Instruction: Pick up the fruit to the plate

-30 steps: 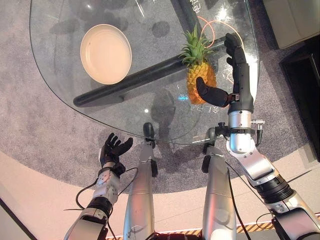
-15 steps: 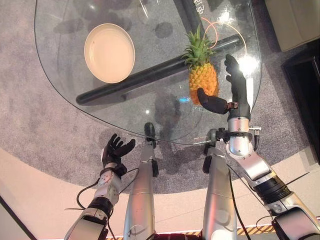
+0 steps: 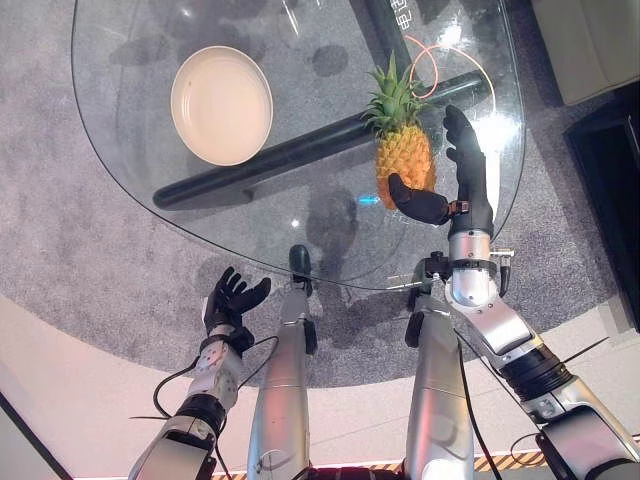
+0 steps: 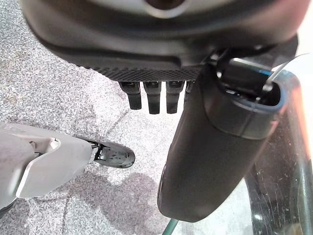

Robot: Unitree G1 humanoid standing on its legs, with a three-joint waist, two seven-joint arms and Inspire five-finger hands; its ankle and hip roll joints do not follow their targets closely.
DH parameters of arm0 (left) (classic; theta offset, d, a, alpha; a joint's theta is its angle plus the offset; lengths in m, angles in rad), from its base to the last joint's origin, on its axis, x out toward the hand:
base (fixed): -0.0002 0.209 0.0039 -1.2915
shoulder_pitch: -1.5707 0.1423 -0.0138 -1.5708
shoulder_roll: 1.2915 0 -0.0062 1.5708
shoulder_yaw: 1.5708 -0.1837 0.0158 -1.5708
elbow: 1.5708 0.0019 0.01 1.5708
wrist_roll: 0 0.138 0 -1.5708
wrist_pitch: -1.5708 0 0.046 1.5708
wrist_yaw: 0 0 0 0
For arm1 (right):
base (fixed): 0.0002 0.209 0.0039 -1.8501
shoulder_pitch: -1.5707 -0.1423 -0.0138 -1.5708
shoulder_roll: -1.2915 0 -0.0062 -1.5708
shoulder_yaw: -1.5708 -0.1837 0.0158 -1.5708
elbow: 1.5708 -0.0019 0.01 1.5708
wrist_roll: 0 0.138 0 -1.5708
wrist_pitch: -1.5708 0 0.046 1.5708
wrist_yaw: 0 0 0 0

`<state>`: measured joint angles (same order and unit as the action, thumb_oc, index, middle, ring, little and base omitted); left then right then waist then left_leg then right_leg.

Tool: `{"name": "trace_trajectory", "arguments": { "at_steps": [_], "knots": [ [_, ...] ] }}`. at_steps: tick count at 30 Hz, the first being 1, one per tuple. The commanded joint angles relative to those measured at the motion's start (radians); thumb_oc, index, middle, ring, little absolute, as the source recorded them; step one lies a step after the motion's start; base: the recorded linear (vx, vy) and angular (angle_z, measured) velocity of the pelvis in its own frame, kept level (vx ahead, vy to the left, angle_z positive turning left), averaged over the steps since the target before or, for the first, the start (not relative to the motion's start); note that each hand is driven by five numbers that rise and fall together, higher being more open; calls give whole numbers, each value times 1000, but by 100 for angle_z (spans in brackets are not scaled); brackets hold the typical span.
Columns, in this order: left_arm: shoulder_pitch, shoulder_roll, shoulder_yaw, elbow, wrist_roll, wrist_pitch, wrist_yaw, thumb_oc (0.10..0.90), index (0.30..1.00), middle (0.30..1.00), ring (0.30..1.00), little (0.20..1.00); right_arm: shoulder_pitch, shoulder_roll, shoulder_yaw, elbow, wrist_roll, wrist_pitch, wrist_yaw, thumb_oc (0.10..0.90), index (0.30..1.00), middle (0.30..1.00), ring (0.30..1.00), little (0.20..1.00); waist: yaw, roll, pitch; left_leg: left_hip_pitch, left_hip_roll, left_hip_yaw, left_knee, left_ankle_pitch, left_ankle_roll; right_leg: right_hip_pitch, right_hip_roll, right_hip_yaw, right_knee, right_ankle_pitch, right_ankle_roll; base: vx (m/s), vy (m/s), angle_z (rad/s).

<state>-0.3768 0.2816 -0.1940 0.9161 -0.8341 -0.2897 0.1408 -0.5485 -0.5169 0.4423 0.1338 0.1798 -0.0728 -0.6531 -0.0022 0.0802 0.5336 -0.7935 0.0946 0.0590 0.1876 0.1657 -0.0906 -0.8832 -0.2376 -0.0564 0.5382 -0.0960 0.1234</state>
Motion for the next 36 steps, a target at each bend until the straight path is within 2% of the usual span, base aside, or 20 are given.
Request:
{"name": "trace_trajectory", "arguments": {
  "at_steps": [1, 4, 25, 30, 36],
  "knots": [
    [22, 45, -10, 38, 29, -23, 10, 800, 900, 900, 900, 900, -12, -17, -16, -22, 1, -9, -28, 800, 900, 900, 900, 900, 6, 1, -14, -18, -55, 0, 85, -91, 24, 18, 30, -91, -171, 122, -7, 0, 0, 0],
    [23, 44, -11, 31, 31, -20, 13, 800, 900, 900, 900, 900, -11, -16, -12, -29, -3, -8, -18, 800, 900, 900, 900, 900, 7, 1, -14, -20, -57, -1, 83, -90, 25, 17, 31, -90, -170, 122, -7, 2, 0, 2],
    [24, 47, -19, 26, 25, -14, 12, 800, 900, 900, 900, 900, -27, -28, 60, -28, 24, 112, 30, 800, 900, 900, 900, 900, 17, -1, -14, -24, -64, -13, 87, -89, 26, 15, 35, -92, -170, 122, -10, 1, 0, 1],
    [28, 47, -20, 18, 26, -11, 16, 800, 900, 900, 900, 900, -37, -32, 74, -23, 5, 164, 33, 800, 900, 900, 900, 900, 21, -1, -14, -18, -67, -14, 86, -90, 27, 22, 36, -93, -170, 120, -10, 0, 0, 0],
    [25, 49, -23, 18, 27, -9, 14, 800, 900, 900, 900, 900, -44, -32, 82, -14, -31, 189, 32, 800, 900, 900, 900, 900, 25, -1, -14, -17, -69, -18, 86, -89, 28, 26, 35, -95, -171, 122, -9, 0, 0, 0]
  ]
}}
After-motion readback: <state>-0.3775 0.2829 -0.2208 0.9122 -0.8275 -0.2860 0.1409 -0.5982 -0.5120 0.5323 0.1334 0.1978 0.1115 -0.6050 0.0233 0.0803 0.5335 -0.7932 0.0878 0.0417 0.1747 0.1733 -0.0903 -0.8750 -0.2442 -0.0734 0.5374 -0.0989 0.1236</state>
